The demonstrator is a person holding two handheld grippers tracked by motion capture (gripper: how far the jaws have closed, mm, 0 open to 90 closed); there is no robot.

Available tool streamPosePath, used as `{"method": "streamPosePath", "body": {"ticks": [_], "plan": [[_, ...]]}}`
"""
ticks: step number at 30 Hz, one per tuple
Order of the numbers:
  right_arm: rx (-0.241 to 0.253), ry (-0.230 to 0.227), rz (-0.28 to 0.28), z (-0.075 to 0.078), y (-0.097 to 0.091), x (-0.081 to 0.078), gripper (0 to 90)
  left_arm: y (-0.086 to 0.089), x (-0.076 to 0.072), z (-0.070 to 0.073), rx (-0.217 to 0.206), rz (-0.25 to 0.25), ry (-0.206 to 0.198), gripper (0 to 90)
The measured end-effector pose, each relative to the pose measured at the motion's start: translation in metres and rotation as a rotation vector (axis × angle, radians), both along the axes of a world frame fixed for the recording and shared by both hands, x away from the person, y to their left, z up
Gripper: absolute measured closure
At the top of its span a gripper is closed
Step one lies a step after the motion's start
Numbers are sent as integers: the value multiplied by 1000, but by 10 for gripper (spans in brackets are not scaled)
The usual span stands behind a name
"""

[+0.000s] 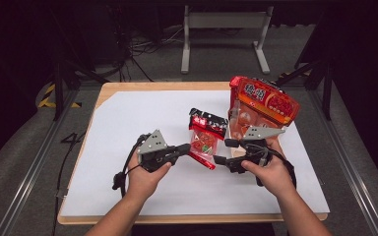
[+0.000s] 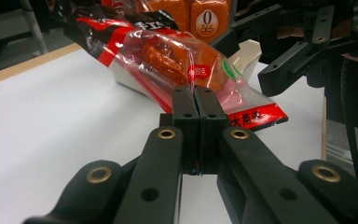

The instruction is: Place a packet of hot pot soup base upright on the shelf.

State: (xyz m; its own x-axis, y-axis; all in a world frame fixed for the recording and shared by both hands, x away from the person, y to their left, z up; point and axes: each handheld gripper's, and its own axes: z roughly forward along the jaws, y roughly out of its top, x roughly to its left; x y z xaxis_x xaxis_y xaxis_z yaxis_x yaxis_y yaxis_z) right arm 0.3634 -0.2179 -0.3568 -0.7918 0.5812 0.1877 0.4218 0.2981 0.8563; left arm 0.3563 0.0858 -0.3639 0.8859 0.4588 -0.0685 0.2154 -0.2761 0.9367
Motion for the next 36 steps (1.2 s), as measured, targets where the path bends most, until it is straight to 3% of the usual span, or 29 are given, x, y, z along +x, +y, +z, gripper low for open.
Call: {"method": "streamPosePath", "body": {"ticks": [5, 14, 15, 17, 19, 23, 28, 36], "plan": [[29, 32, 50, -1, 1, 1, 204, -2, -2, 0, -7, -27, -11, 890], [46, 35, 100, -1, 1, -1, 234, -8, -3, -1, -8, -86, -22, 888], [26, 28, 117, 0, 2, -1, 289, -10, -3, -1, 14, -90, -32, 888], [5, 19, 127, 0, 2, -1, 341, -10, -3, -2, 19, -92, -29, 887], [0, 17, 129, 0, 2, -1, 353, -10, -2, -3, 19, -93, -24, 887], [-7, 4, 143, 3, 1, -4, 517, -11, -2, -4, 25, -92, -13, 886], [-29, -23, 149, 7, 0, -7, 650, -13, -1, -6, 42, -100, -11, 883], [-34, -80, 163, 12, -1, -12, 740, -14, 2, -9, 44, -106, 20, 856]]}}
